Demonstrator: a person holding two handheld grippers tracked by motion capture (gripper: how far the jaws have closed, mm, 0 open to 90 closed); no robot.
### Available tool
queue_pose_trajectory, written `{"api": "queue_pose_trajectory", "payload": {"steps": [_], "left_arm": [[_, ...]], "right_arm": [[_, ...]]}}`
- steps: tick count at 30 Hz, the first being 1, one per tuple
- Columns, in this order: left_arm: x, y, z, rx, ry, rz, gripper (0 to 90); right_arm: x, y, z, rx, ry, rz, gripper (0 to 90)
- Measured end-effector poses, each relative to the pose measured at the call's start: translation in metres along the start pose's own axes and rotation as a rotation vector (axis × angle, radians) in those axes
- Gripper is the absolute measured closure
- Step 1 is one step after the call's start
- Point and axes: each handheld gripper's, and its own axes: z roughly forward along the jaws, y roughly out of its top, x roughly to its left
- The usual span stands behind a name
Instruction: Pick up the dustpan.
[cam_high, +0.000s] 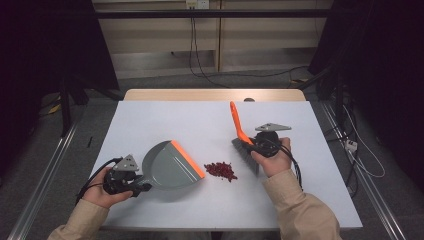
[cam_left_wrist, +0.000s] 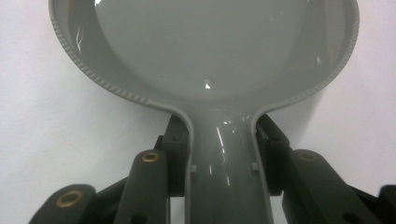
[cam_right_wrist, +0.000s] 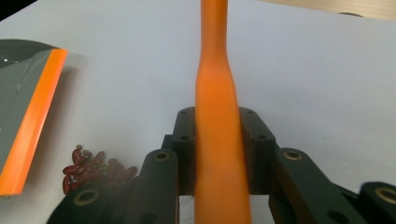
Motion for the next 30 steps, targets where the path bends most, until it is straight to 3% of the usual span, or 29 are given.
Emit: {"api": "queue_pose_trajectory", "payload": {"steps": [20, 30], "left_arm": [[-0.022, 0.011, 0.024, 0.042, -0.124, 0.077, 63.8], [-0.024, 0.013, 0.029, 0.037, -0.141, 0.076, 63.3]], "right_arm": [[0.019, -0.003, 0.01, 0.022, -0.014, -0.082, 71.4], [0.019, -0.004, 0.009, 0.042, 0.002, -0.127, 70.0]]}}
